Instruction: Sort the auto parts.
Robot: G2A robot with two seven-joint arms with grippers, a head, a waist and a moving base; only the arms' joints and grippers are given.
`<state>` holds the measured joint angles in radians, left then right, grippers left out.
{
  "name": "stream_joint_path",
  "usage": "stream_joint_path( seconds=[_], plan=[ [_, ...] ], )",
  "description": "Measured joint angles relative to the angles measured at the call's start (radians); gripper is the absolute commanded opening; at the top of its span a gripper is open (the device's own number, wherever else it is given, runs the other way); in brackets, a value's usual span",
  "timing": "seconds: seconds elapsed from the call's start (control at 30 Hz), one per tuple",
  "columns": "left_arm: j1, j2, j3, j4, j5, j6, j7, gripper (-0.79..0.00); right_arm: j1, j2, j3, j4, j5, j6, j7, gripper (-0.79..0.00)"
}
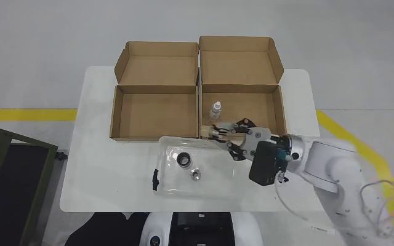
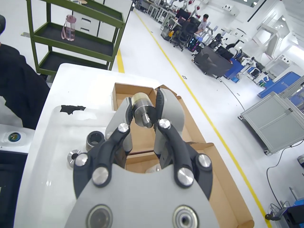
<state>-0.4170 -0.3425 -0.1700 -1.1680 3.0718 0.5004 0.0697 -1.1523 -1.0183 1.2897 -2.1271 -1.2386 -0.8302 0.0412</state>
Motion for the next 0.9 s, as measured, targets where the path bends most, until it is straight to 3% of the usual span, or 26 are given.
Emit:
stream_joint_path(
  seconds=[0.27,0.47,0.9],
  plan=[
    [0.0,0.0,0.0,0.0,0.0,0.0,0.0,0.0,0.049,-0.004,0.026,0.012,0.1,-0.007,-0.095,-0.785],
    [0.0,0.0,0.0,0.0,0.0,0.0,0.0,0.0,0.043,-0.005,0.068,-0.014,0.088,0.024,-0.172,-0.785],
    [0.0,0.0,0.0,0.0,0.0,0.0,0.0,0.0,0.033,-0.003,0.077,0.006,0.077,-0.008,-0.175,-0.785]
  ],
)
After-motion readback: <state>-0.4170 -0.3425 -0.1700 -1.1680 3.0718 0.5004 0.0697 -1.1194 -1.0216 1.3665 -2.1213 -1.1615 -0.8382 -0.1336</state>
